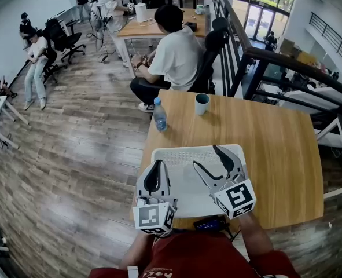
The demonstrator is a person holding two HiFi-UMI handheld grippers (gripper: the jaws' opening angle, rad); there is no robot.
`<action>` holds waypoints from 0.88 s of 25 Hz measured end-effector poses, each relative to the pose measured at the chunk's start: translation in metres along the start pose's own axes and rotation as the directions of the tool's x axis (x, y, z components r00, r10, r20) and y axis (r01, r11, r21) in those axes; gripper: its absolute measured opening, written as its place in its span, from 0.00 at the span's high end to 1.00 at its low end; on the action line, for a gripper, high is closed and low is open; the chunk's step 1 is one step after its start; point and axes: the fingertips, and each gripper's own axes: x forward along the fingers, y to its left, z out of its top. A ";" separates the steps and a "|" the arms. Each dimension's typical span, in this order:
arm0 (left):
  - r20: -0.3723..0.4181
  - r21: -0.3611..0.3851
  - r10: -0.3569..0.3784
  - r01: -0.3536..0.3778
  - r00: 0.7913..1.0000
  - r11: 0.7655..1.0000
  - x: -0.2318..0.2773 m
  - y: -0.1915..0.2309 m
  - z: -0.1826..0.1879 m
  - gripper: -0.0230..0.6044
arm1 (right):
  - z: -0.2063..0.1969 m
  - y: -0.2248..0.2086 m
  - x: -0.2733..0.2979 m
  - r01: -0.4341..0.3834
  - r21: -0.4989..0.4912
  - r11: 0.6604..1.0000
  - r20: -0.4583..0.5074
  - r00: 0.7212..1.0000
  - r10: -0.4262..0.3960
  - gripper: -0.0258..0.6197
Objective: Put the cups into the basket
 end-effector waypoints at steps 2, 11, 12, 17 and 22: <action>-0.001 0.000 -0.006 0.006 1.000 1.000 0.002 -0.003 -0.001 0.93 | 0.002 -0.006 -0.006 0.025 0.014 1.000 0.025 0.999 -0.026 0.50; -0.004 0.006 -0.036 0.036 0.999 0.999 0.008 -0.017 -0.003 0.93 | 0.003 -0.026 -0.038 0.119 0.060 0.991 0.071 0.990 -0.123 0.61; -0.003 0.006 -0.041 0.041 0.999 0.999 0.009 -0.019 -0.003 0.93 | 0.003 -0.027 -0.040 0.123 0.063 0.990 0.072 0.989 -0.127 0.63; -0.005 0.007 -0.062 0.062 0.998 0.998 0.011 -0.029 -0.003 0.93 | 0.004 -0.029 -0.050 0.139 0.074 0.988 0.080 0.986 -0.144 0.68; -0.007 0.010 -0.076 0.076 0.997 0.997 0.012 -0.040 -0.002 0.93 | 0.004 -0.033 -0.060 0.156 0.082 0.984 0.080 0.983 -0.163 0.74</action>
